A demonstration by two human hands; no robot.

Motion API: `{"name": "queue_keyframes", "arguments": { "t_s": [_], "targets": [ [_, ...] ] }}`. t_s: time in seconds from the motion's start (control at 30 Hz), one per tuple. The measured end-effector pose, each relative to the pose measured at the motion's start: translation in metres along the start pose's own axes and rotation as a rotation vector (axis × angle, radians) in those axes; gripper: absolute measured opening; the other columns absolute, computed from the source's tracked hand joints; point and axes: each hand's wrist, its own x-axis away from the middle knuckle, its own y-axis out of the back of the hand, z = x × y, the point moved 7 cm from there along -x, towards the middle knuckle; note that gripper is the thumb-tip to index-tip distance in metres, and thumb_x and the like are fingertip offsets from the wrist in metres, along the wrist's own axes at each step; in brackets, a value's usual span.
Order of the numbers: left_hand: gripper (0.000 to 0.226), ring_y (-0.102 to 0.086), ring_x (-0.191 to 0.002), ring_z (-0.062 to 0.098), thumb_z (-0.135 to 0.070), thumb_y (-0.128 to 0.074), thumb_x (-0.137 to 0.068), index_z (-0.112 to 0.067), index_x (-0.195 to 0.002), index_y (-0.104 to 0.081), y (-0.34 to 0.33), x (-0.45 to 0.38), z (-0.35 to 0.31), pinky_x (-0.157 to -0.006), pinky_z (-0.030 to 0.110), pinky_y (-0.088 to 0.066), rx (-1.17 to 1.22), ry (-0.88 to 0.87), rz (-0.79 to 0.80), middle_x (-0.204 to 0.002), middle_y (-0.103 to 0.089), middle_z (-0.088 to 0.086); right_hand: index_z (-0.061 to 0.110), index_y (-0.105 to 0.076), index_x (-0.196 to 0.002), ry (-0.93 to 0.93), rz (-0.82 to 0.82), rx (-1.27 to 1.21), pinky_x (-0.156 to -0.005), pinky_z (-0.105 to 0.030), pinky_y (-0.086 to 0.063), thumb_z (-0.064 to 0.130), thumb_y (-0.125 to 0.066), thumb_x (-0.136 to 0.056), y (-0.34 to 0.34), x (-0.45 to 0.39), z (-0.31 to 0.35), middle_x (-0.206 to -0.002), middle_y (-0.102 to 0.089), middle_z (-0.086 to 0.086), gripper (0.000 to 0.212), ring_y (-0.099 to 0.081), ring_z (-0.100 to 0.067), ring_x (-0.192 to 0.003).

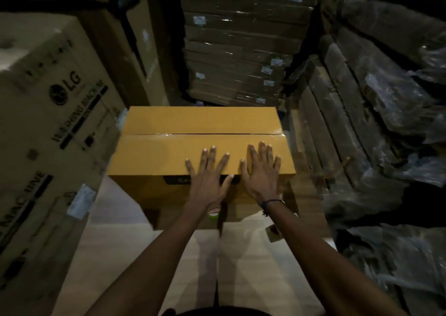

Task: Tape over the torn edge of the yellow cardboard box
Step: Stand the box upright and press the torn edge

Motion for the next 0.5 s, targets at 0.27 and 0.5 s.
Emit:
{"name": "queue_keyframes", "arguments": {
  "t_s": [0.27,0.5],
  "targets": [
    [0.071,0.019,-0.160,0.028,-0.071,-0.016,-0.102,-0.044,-0.163,0.007,0.019,0.018,0.070,-0.118,0.076,0.009,0.019,0.190,-0.030,-0.173,0.021,0.000,0.035,-0.018,-0.167,0.239,0.088,0.017,-0.128,-0.060,0.002,0.063,-0.018,-0.104,-0.026,0.001,0.072,-0.177,-0.002,-0.006,0.069,0.002,-0.034,-0.164],
    [0.072,0.012,-0.161,0.029,-0.075,-0.017,-0.101,-0.044,-0.163,-0.001,0.034,0.028,0.135,-0.119,0.076,0.003,0.049,0.272,-0.067,-0.175,0.010,0.001,0.045,-0.014,-0.165,0.386,0.126,0.028,-0.131,-0.060,-0.003,0.060,-0.015,-0.108,-0.038,0.010,0.098,-0.177,-0.001,0.000,0.060,0.002,-0.026,-0.165]
  ]
}}
